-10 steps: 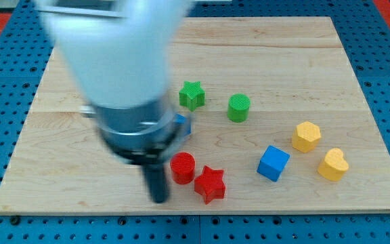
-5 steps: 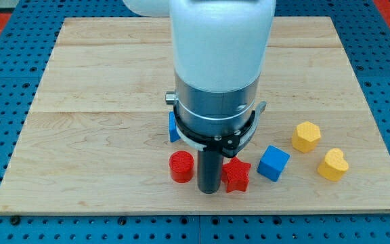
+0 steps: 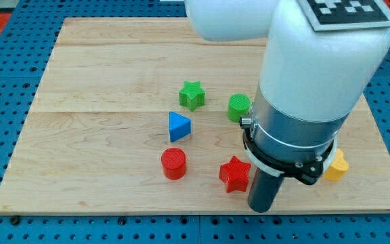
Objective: Adjust the red blocks horizontal to each other
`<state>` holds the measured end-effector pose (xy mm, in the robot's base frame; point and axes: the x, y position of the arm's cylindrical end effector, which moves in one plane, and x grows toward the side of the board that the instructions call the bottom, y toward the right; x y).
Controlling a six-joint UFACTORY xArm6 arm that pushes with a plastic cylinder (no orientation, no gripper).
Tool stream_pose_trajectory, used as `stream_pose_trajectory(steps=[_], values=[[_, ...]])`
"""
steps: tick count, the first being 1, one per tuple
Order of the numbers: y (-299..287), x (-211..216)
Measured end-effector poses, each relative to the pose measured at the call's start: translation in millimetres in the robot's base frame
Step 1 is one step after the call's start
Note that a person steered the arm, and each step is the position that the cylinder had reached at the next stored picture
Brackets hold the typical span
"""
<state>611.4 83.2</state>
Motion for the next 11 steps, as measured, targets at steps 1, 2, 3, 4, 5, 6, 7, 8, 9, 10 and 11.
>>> stream_pose_trajectory(steps=[1,2,3,4,5,6,7,8,9,10,11], values=[[-14,-11],[-30,-20],[-43,-27],[-42,-38],[-43,-36],[-34,-7],[-60,-15],[-92,-29],[-104,-47],[-98,-49],[-142,-36]])
